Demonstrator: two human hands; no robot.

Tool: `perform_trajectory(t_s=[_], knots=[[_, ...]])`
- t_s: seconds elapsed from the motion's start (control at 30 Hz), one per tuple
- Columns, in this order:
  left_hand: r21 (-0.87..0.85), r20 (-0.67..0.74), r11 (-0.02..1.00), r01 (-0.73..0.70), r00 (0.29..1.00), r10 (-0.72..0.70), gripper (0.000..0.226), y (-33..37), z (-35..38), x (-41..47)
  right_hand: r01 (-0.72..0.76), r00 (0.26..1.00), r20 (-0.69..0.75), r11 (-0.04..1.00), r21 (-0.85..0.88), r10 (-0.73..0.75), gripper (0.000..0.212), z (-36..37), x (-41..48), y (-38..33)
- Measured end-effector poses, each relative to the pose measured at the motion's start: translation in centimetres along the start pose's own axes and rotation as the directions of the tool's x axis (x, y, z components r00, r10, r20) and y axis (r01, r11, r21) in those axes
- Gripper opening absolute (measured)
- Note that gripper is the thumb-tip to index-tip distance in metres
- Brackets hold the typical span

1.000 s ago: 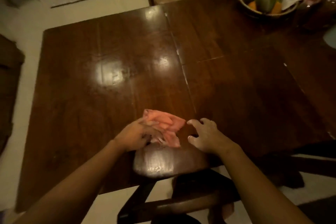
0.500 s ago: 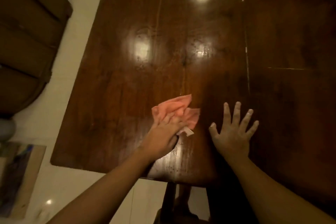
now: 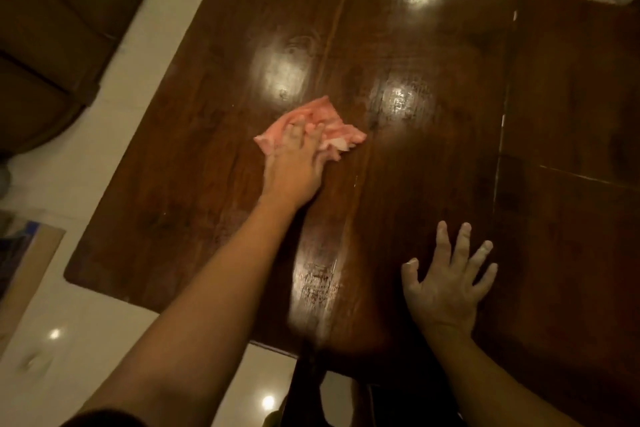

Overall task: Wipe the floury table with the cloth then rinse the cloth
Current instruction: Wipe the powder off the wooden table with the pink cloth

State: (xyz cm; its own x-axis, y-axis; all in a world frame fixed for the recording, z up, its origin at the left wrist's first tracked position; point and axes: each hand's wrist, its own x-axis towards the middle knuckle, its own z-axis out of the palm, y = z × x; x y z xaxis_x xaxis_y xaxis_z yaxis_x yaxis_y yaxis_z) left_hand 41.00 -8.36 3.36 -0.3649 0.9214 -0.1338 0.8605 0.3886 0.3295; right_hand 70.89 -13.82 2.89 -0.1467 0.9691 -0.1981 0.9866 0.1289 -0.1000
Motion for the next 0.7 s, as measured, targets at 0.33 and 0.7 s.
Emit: perform_trajectory(t_s=[0.33, 0.7], knots=[[-0.343, 0.111, 0.798, 0.495, 0.865, -0.489, 0.075, -16.6, -7.6, 1.9, 0.559, 0.829, 0.007, 0.826, -0.077, -0.56, 0.078, 0.1, 0.0, 0.1], [-0.017, -0.184, 0.996, 0.089, 0.979, -0.091, 0.042, -9.3, -1.2, -13.9, 0.541, 0.841, 0.016, 0.841, 0.007, -0.541, 0.072, 0.0, 0.4, 0.4]])
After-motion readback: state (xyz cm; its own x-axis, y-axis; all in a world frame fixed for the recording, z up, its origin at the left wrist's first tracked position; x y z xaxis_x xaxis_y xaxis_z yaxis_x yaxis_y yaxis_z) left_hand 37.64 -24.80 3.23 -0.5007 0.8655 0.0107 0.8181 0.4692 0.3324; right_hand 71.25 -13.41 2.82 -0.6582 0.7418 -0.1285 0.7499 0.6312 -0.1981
